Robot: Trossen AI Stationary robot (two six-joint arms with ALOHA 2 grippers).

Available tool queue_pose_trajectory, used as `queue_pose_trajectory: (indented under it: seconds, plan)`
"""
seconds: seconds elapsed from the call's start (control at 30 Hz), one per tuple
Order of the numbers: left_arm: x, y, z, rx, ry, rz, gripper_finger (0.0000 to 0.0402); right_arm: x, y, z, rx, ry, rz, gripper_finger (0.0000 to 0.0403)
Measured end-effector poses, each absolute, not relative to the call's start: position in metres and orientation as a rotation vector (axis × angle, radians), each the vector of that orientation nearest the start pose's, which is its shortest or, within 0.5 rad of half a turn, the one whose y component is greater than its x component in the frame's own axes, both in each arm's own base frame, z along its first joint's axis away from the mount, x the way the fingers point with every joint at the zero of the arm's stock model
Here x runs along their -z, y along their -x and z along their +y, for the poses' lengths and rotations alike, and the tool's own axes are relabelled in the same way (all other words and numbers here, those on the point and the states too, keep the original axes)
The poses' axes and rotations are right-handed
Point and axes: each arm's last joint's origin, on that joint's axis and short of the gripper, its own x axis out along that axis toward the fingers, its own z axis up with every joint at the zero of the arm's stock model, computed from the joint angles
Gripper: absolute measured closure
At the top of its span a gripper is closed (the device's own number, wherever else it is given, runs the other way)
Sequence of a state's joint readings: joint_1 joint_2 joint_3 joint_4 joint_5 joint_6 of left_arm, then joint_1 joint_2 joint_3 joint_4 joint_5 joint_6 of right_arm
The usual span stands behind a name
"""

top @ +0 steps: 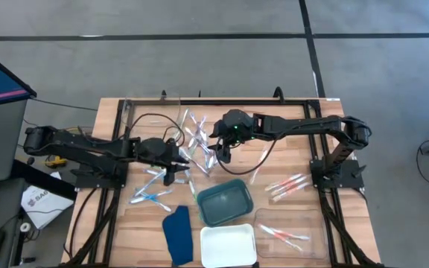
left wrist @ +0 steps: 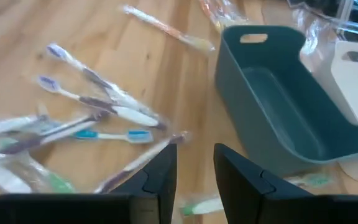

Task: Pick & Place Toothbrushes
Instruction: Put the blue toothbrush into the top transparent bin

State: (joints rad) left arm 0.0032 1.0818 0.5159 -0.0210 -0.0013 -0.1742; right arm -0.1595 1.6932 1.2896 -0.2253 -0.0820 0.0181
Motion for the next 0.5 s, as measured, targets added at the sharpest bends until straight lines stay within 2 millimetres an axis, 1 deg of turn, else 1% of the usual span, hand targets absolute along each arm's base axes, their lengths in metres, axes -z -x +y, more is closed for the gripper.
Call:
queue_pose_trajectory:
  seconds: [0.27,0.5]
  plan:
    - [-0.198,-0.209,-0.013,-0.022,0.235,0.662,0.03,-0.268,-0.375,-0.058,0.08,-0.091,0.624,0.0187]
    - [-0.195,-0.206,-0.025,0.015,0.249,0.705,0.03,-0.267,-0.375,-0.057,0.078,-0.091,0.625,0.0187]
